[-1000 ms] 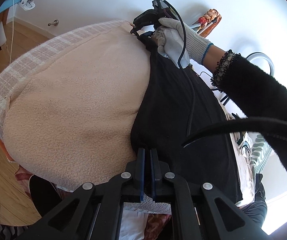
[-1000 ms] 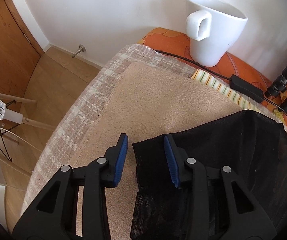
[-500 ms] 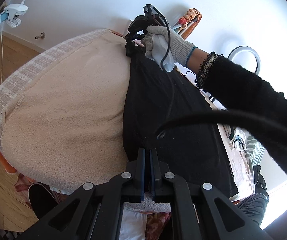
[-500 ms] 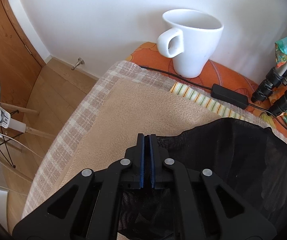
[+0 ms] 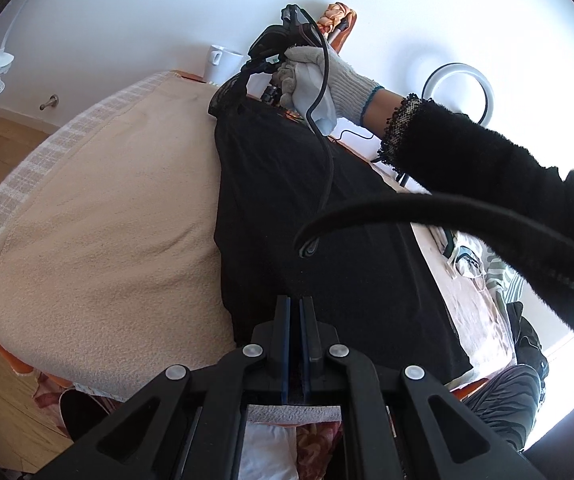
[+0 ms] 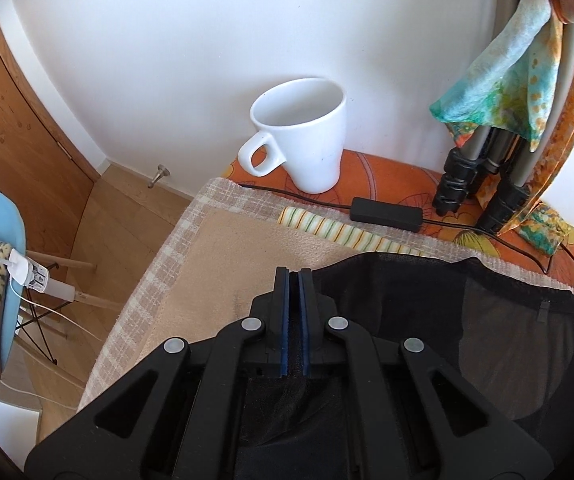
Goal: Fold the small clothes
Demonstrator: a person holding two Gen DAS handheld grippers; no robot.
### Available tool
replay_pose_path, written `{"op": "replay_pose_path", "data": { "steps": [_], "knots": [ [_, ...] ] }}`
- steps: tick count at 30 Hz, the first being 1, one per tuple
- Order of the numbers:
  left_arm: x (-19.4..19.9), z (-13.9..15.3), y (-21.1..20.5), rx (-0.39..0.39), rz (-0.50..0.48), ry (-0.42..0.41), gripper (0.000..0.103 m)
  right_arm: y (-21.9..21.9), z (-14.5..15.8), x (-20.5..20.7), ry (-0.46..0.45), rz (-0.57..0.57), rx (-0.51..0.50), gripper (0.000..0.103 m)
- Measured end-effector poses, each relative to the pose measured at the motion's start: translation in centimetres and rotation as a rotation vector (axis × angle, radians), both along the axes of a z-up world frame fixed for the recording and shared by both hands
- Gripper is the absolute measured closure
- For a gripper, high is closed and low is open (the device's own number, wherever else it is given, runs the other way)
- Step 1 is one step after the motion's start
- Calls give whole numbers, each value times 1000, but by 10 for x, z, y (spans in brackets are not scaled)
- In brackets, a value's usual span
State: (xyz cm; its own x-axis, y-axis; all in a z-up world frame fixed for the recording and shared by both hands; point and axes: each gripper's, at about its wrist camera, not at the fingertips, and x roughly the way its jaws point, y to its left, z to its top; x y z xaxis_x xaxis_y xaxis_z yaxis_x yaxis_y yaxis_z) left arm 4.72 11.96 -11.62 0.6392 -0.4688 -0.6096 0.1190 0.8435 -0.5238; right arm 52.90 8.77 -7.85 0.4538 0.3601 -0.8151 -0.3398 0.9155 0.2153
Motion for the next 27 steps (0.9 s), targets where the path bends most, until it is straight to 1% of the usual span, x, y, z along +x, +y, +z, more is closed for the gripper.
{"op": "replay_pose_path", "data": {
  "steps": [6, 10, 14, 17, 20, 24, 25, 27],
  "knots": [
    [10, 6, -29, 46, -78, -15, 102, -46, 14, 0, -21, -41, 31, 98],
    [17, 0, -46, 65, -140, -1, 102, -88, 17, -3, -28, -81, 42, 98],
    [22, -2, -62, 81, -196, 2, 102, -130, 9, -8, -34, -127, 22, 98],
    [27, -5, -74, 112, -222, 2, 102, -159, -2, -7, -15, -164, 24, 98],
    [29, -8, -84, 134, -237, 10, 102, -173, -11, -5, -1, -187, 26, 98],
    [27, -12, -93, 146, -251, 27, 101, -176, -19, -1, 3, -181, 24, 98],
    [26, -13, -96, 148, -257, 32, 98, -174, -20, -1, 6, -176, 25, 98],
    [25, -12, -100, 157, -265, 38, 88, -170, -23, -2, 11, -167, 23, 98]
  ]
}}
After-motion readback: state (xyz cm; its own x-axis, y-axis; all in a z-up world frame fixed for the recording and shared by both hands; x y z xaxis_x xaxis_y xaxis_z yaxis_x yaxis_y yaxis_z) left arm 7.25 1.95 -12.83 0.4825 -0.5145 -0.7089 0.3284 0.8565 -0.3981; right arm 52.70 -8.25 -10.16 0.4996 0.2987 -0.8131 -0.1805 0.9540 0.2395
